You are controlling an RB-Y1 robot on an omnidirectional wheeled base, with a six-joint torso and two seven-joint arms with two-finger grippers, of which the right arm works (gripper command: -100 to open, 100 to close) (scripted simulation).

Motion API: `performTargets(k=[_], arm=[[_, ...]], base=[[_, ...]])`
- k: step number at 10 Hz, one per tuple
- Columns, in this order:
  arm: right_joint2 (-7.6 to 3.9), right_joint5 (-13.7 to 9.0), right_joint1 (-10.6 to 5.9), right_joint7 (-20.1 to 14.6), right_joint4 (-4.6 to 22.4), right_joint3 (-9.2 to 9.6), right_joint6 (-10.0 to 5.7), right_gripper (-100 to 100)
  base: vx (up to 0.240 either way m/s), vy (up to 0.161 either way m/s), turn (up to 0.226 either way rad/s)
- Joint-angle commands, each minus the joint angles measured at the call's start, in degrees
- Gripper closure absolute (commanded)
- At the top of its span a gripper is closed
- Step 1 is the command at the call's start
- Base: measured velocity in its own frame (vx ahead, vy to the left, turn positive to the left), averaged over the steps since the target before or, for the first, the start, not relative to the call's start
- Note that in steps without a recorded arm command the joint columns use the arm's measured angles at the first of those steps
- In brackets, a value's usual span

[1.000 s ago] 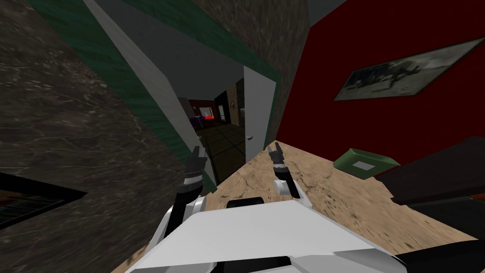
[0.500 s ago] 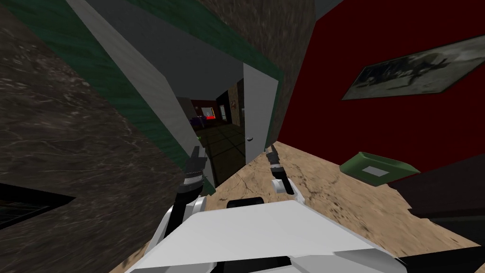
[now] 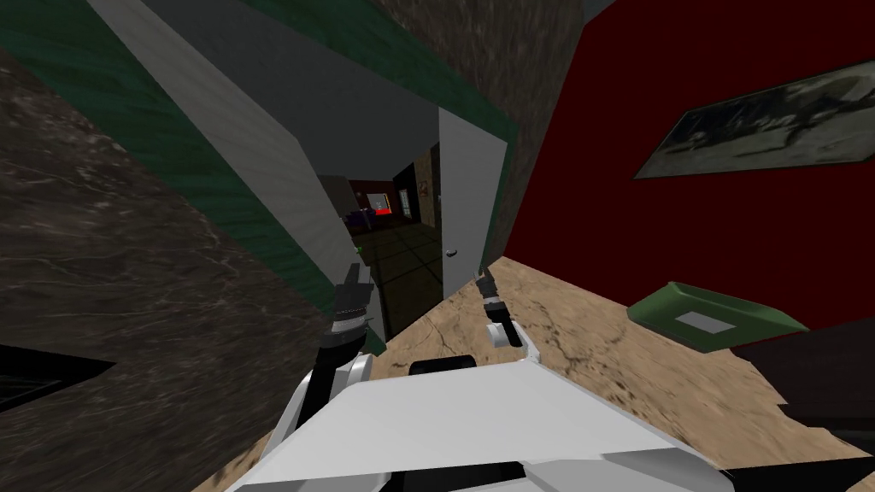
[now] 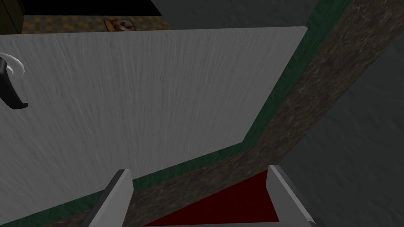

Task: Push the door open

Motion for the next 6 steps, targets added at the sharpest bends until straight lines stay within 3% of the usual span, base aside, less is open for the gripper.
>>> performTargets(k=[1, 5, 6], arm=[[-0.09, 0.6, -0.89, -0.3, 2.5, 0.28, -0.37, -100], [-0.18, 1.9, -3.86, -0.8, 10.0, 0.82, -1.96, -100], [-0.18, 1.9, -3.86, -0.8, 10.0, 0.82, -1.96, -100]], base=[[0.085, -0.083, 0.063], [0.088, -0.077, 0.059], [0.053, -0.058, 0.017]])
